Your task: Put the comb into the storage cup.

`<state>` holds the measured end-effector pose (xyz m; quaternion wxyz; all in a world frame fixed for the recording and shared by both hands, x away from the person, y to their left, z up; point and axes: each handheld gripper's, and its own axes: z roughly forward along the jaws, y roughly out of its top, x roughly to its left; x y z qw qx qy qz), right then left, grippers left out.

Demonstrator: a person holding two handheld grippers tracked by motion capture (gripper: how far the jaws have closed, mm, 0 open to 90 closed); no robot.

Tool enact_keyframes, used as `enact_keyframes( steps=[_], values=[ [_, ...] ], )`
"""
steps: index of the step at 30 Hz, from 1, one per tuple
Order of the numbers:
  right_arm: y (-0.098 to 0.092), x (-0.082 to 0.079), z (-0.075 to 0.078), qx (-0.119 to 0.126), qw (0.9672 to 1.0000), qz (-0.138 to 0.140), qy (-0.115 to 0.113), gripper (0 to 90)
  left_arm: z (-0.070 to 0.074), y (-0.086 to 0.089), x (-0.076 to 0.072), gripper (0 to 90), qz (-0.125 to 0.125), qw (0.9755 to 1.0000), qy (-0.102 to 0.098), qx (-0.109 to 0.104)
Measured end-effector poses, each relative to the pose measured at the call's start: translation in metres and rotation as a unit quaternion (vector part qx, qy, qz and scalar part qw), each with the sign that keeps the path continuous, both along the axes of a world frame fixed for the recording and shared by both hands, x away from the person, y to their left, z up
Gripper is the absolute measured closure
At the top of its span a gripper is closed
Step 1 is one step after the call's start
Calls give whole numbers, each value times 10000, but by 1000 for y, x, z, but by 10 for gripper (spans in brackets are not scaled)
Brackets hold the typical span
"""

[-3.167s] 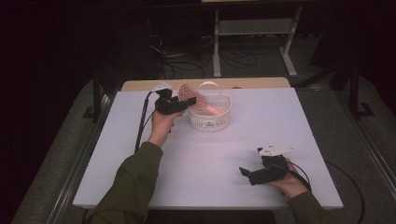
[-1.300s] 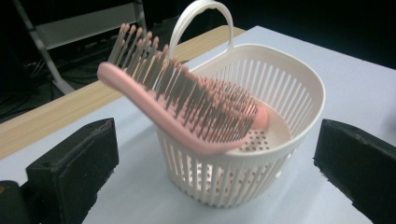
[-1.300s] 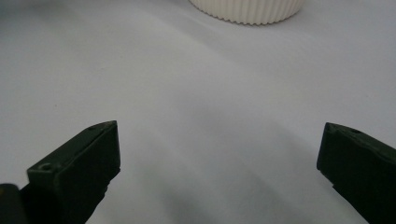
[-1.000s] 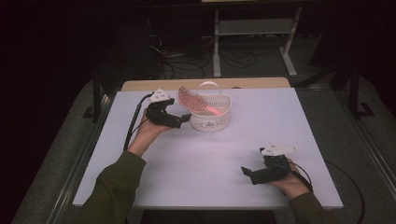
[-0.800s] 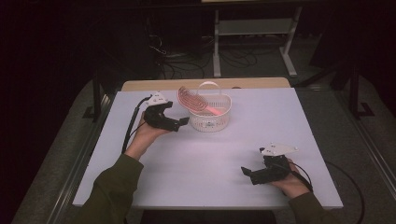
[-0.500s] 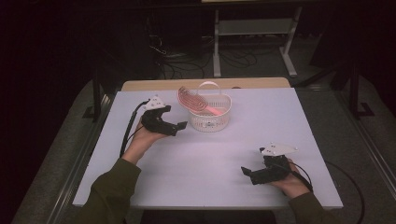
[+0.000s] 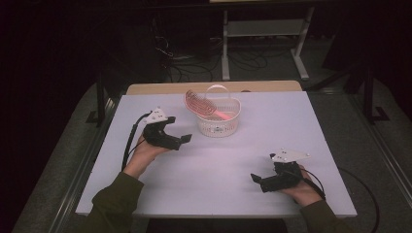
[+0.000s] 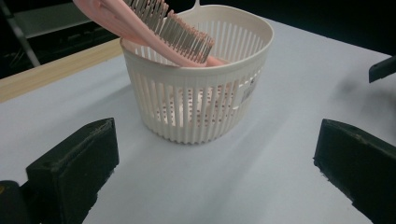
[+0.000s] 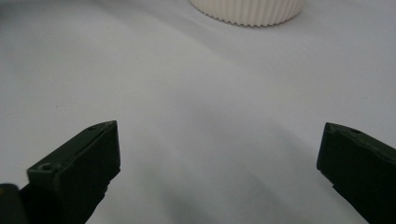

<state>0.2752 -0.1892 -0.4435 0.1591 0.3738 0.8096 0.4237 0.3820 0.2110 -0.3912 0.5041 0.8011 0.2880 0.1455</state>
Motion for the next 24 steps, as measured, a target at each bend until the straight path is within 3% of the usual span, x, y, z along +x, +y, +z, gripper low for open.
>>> enact_keyframes(
  steps=[12,24],
  values=[
    [-1,1,0,-4,10000,-10,-10,0,-4,11,-21,2,-194,9998,23,36],
    [0,0,0,-13,10000,-6,-8,0,-8,29,-42,1,-129,9998,-8,136]
  ],
)
